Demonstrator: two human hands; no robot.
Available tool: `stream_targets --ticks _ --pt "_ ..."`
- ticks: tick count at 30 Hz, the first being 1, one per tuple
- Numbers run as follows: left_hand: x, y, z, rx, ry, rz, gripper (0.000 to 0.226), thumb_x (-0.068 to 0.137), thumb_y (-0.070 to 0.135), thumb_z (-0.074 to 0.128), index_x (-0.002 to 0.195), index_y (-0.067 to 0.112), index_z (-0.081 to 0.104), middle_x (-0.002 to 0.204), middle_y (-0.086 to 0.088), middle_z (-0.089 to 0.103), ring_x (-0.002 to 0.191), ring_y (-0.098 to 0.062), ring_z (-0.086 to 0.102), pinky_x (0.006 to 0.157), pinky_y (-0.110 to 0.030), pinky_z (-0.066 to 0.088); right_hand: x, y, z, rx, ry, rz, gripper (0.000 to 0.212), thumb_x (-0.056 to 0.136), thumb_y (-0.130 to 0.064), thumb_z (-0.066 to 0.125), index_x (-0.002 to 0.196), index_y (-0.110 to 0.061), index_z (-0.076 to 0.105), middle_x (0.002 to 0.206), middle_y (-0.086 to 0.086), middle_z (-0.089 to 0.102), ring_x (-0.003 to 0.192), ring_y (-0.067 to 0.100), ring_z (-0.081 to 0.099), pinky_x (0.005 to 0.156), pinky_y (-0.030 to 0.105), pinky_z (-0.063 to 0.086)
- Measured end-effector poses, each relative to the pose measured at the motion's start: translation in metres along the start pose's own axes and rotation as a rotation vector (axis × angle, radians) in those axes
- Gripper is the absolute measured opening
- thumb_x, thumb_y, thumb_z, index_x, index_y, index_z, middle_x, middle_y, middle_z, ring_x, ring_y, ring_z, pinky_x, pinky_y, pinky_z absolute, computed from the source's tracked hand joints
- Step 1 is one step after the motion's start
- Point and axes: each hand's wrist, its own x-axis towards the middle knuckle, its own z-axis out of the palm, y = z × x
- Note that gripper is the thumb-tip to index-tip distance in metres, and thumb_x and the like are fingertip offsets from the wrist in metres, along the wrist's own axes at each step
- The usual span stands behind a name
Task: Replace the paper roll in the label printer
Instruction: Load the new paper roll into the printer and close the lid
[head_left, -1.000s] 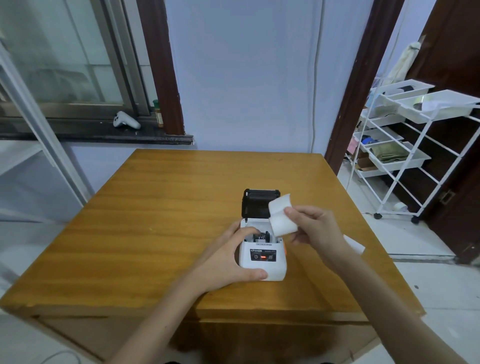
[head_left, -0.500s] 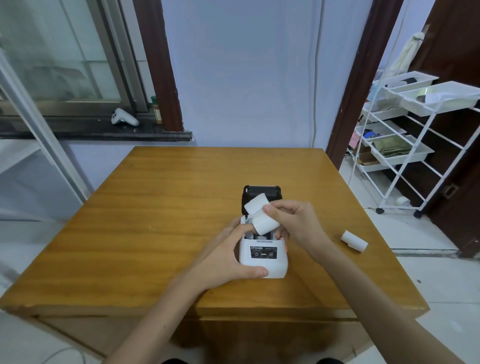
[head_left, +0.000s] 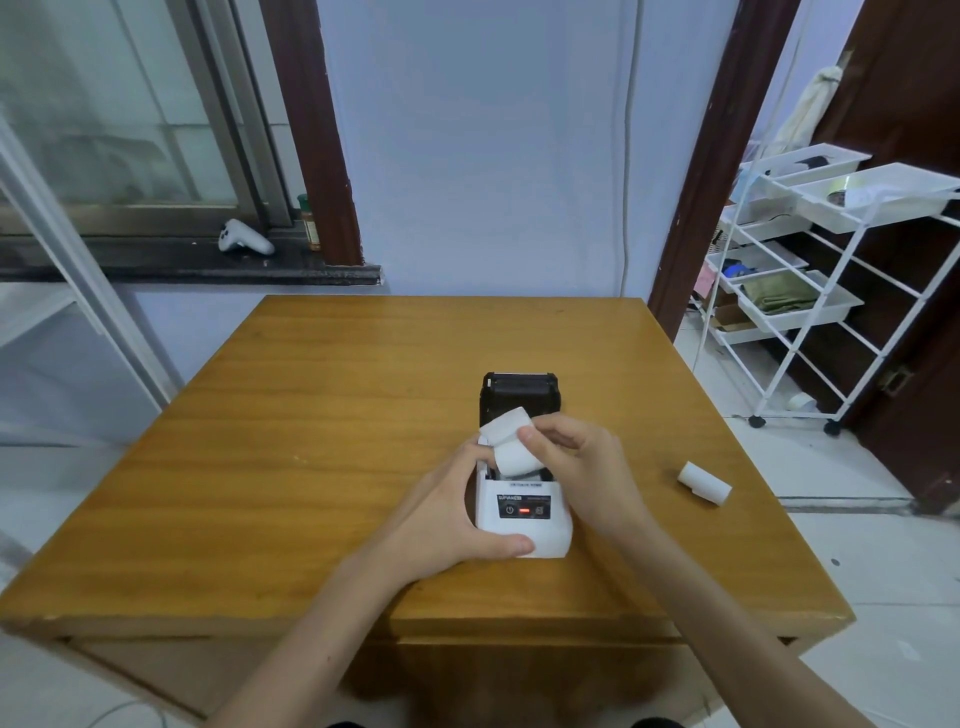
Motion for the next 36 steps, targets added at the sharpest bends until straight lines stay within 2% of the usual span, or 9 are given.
stream_targets --ticks 7,10,14,18,22,27,31,34,36 --pt "-0.001 0.002 -0.001 0.03 -0.007 -0.044 0.07 0.06 0.058 0.085 0.107 0.046 0.035 0.119 0.026 0.048 0.098 0.002 0.054 0.069 -0.02 0.044 -0.005 0.009 0.009 -0.087 0.056 0.009 0.026 0.085 -0.053 0.054 0.085 -0.033 0.071 0.079 -0.007 0.074 0.08 0.011 0.068 0.085 0.052 0.049" --pt "-0.001 0.003 -0.002 0.05 -0.014 -0.049 0.074 0.062 0.057 0.085 0.113 0.044 0.033 0.121 0.031 0.04 0.1 0.004 0.05 0.071 -0.017 0.042 -0.006 0.01 0.009 -0.253 0.101 0.053 0.019 0.087 -0.048 0.058 0.068 -0.044 0.062 0.075 -0.026 0.064 0.101 0.006 0.057 0.103 0.044 0.028" --pt "-0.003 0.005 -0.002 0.056 -0.018 -0.036 0.074 0.065 0.051 0.087 0.114 0.042 0.032 0.121 0.037 0.031 0.103 0.01 0.045 0.07 -0.01 0.037 -0.004 0.011 0.007 -0.271 0.067 0.076 0.028 0.086 -0.047 0.06 0.058 -0.047 0.058 0.076 -0.042 0.059 0.1 0.005 0.055 0.099 0.045 0.028" --pt "-0.001 0.004 -0.001 0.041 -0.024 -0.029 0.071 0.061 0.058 0.084 0.108 0.05 0.031 0.13 0.028 0.039 0.106 0.006 0.049 0.075 -0.016 0.043 0.001 0.012 0.001 -0.18 -0.018 0.119 0.023 0.084 -0.045 0.064 0.061 -0.045 0.066 0.075 -0.03 0.065 0.089 0.002 0.059 0.089 0.04 0.037" --pt "-0.001 0.003 -0.001 0.041 -0.028 -0.027 0.074 0.055 0.068 0.077 0.109 0.053 0.03 0.139 0.026 0.035 0.112 0.004 0.048 0.08 -0.019 0.045 0.0 0.008 -0.017 0.167 -0.132 0.159 0.017 0.088 -0.019 0.066 0.078 -0.009 0.076 0.079 0.016 0.071 0.067 0.024 0.06 0.058 0.028 0.05" --pt "-0.001 0.001 0.0 0.04 -0.021 -0.011 0.073 0.056 0.067 0.078 0.11 0.053 0.03 0.139 0.028 0.035 0.113 0.004 0.047 0.084 -0.021 0.047 -0.003 0.01 -0.024 0.243 -0.14 0.172 0.015 0.086 -0.008 0.067 0.093 0.005 0.072 0.091 0.022 0.074 0.082 0.05 0.062 0.071 0.041 0.053" --pt "-0.001 0.001 0.001 0.055 -0.02 -0.01 0.075 0.056 0.067 0.077 0.111 0.048 0.03 0.142 0.025 0.034 0.114 0.001 0.047 0.085 -0.022 0.048 -0.01 0.008 -0.02 0.238 -0.149 0.179 0.015 0.087 -0.005 0.065 0.099 0.0 0.074 0.1 0.002 0.077 0.089 0.019 0.072 0.071 0.02 0.056" --pt "-0.002 0.002 0.0 0.063 -0.02 -0.02 0.077 0.058 0.064 0.078 0.116 0.045 0.03 0.14 0.028 0.031 0.113 0.002 0.046 0.082 -0.017 0.043 -0.015 0.009 -0.02 0.217 -0.188 0.174 0.017 0.088 -0.008 0.064 0.1 -0.007 0.076 0.116 -0.006 0.07 0.103 -0.016 0.059 0.076 0.005 0.047" --pt "-0.002 0.002 0.0 0.066 -0.021 -0.019 0.076 0.059 0.063 0.079 0.115 0.046 0.03 0.14 0.029 0.031 0.112 0.005 0.045 0.08 -0.017 0.043 -0.017 0.011 -0.022 0.178 -0.21 0.161 0.017 0.089 -0.015 0.064 0.1 -0.015 0.078 0.121 -0.011 0.068 0.117 -0.018 0.047 0.091 0.007 0.038"
